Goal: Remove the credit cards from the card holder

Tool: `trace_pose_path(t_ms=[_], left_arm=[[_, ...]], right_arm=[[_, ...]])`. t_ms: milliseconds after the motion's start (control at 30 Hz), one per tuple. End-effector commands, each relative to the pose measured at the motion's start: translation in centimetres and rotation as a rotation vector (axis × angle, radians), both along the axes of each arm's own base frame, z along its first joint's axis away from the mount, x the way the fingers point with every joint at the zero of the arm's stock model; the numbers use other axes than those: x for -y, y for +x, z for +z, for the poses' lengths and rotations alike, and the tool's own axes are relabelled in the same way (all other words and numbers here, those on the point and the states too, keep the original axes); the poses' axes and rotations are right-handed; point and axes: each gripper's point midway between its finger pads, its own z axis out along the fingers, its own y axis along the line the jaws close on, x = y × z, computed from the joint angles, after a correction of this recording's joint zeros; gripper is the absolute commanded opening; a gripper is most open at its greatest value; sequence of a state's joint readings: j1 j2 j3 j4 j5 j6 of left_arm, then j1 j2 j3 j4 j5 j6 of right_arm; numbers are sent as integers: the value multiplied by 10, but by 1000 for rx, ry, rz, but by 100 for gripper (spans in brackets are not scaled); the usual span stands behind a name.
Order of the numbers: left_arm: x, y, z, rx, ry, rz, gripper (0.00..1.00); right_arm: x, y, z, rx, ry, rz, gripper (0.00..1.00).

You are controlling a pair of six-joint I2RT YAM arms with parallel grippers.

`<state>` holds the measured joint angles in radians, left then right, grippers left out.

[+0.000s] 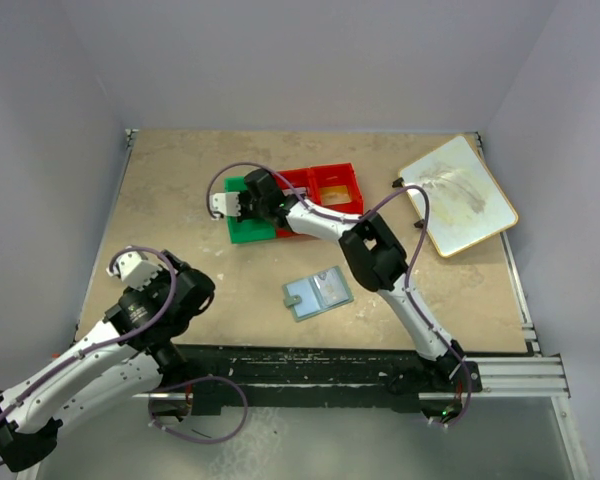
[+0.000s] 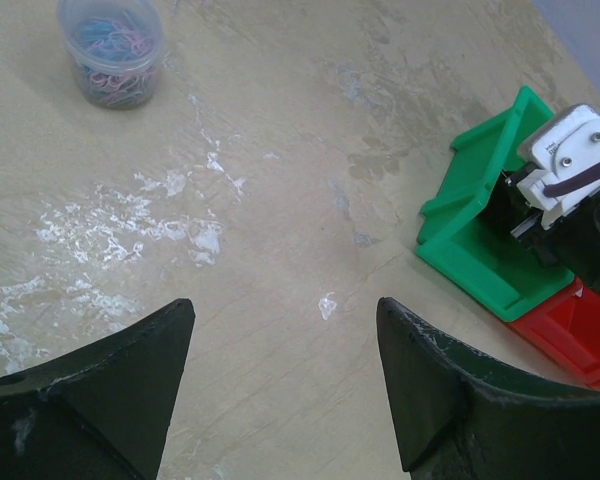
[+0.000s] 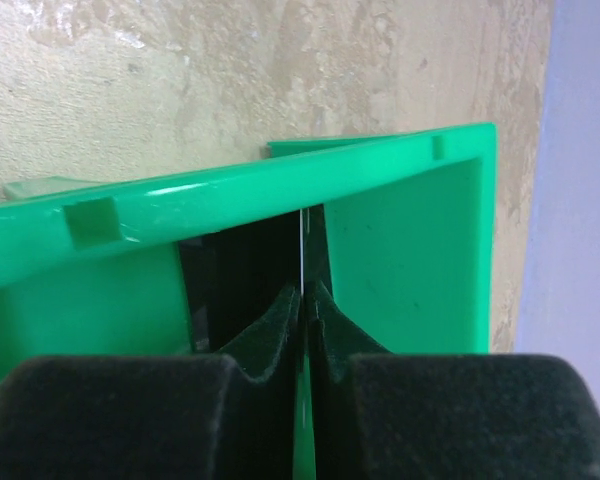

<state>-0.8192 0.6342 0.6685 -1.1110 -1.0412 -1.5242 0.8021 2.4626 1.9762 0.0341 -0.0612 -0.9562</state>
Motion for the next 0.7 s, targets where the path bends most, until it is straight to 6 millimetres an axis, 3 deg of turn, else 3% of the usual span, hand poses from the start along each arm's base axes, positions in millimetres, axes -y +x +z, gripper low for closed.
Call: trace_pose_path(t_ms=[0,133,367,567,667], left_arm=[[2,4,17,45,-23,-2,72],[3,5,15,42,-21,-5,72],[6,6,15,35,-21,-16,73],[9,8,18,33,-15,-34,73],[16,11,17,21,-5,-68,73]], right_arm=[[-6,6,28,61,37,-15,11],[-9,-1,40,17,110,-25,26],[-18,-18,97,-13,272,17,37],[-3,-33,153,-6,446,-30,40],[23,-39,180,-30,576,-140,42]])
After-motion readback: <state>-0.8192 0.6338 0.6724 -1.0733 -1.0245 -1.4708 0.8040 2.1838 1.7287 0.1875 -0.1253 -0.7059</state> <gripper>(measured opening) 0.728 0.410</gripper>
